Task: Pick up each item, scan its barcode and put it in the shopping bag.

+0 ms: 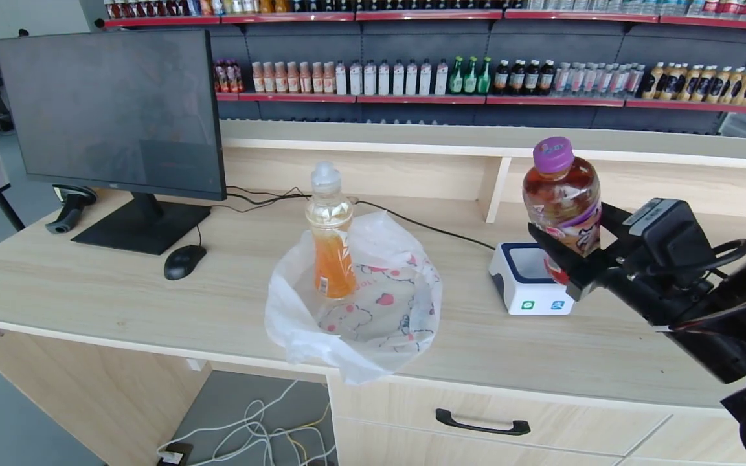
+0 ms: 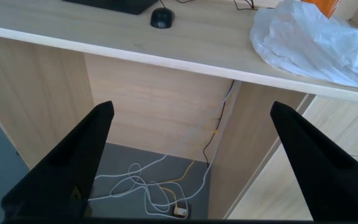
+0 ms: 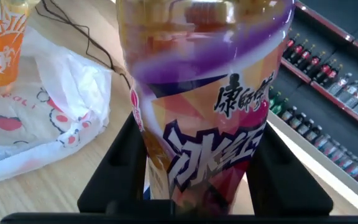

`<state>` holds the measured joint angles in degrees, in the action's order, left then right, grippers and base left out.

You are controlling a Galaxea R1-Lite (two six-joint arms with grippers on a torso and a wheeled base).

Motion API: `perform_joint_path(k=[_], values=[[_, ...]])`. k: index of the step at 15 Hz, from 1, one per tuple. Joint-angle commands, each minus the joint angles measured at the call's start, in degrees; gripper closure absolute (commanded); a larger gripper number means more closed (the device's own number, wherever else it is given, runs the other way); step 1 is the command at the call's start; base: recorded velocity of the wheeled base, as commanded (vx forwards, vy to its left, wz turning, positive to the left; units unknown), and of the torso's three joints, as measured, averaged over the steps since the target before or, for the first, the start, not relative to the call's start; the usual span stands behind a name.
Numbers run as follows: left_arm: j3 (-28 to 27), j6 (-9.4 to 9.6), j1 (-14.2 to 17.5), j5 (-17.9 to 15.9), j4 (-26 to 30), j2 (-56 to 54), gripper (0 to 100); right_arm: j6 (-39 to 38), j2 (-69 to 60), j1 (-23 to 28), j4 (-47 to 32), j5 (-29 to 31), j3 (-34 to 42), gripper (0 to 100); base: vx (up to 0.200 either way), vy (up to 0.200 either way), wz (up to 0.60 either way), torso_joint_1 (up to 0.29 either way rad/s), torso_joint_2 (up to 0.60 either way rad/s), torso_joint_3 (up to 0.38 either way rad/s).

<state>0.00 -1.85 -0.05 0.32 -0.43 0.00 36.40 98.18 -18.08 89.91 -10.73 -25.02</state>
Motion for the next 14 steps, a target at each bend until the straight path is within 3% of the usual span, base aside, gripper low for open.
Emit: perform_joint_path(k=[1, 6, 9, 14], values=[[0.0, 0.01, 0.0, 0.0, 0.0, 0.0, 0, 2.4, 1.9, 0.4, 0.1, -1.6, -0.3, 100, 0.0, 0.0, 0.0, 0.0, 0.0, 0.0], [0.0, 0.01, 0.0, 0.0, 0.0, 0.0, 0, 9.9, 5.0, 1.5, 0.1, -7.1, -1.5, 100, 0.0, 0.0, 0.0, 0.0, 0.0, 0.0], [0.0, 0.01, 0.0, 0.0, 0.0, 0.0, 0, 12.9, 9.7, 3.8, 0.1, -15.9, -11.1, 100, 0.0, 0.0, 0.0, 0.0, 0.0, 0.0], [0.0, 0.27, 0.0, 0.0, -0.2, 0.0, 0, 15.6, 12.8, 9.1, 0.1, -25.4, -12.8, 100, 0.0, 0.0, 0.0, 0.0, 0.0, 0.0]])
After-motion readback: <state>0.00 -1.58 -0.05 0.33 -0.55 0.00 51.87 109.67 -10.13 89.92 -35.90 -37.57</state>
